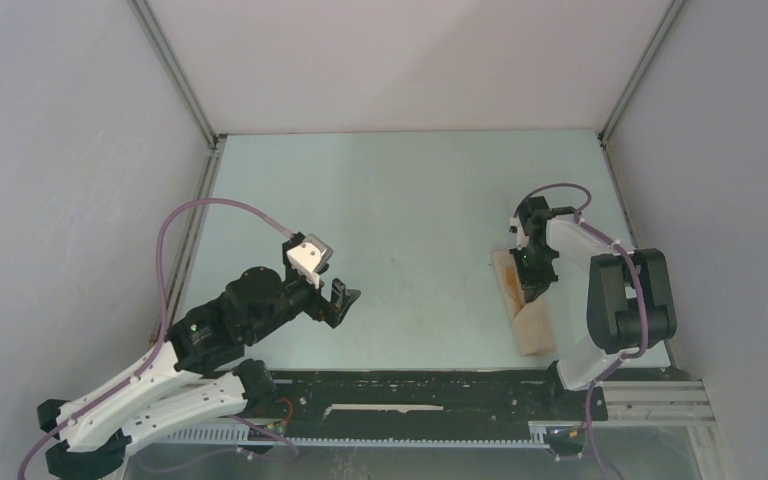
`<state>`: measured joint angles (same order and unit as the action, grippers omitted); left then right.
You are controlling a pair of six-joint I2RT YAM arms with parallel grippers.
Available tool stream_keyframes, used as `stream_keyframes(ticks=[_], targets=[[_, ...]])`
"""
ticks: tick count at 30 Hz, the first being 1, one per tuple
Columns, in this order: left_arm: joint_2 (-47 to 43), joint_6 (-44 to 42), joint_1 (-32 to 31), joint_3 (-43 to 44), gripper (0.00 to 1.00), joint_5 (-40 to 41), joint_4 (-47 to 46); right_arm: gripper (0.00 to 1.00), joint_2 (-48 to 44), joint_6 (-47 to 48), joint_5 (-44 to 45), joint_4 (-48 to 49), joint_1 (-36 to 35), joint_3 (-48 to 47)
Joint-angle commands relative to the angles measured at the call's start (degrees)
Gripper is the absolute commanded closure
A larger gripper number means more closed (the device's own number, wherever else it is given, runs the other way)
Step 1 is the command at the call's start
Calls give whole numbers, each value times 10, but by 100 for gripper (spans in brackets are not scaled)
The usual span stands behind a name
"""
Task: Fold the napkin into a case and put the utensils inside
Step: Insert the knife into the folded napkin, then smooth out the smaller rectangle-folded napkin.
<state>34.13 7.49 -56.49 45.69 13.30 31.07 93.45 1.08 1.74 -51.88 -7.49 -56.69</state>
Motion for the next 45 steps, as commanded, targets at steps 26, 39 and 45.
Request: stream_keyframes(ticks=[26, 39, 45], targets=[[-2, 0, 1, 3, 11, -2, -12, 91, -24, -98, 72, -45, -20, -36], [-1, -1, 1, 3, 11, 0, -11, 91, 26, -112, 59, -8, -33, -47], [0, -1, 0, 3, 11, 1, -11, 87, -2, -116, 90, -29, -34, -54]])
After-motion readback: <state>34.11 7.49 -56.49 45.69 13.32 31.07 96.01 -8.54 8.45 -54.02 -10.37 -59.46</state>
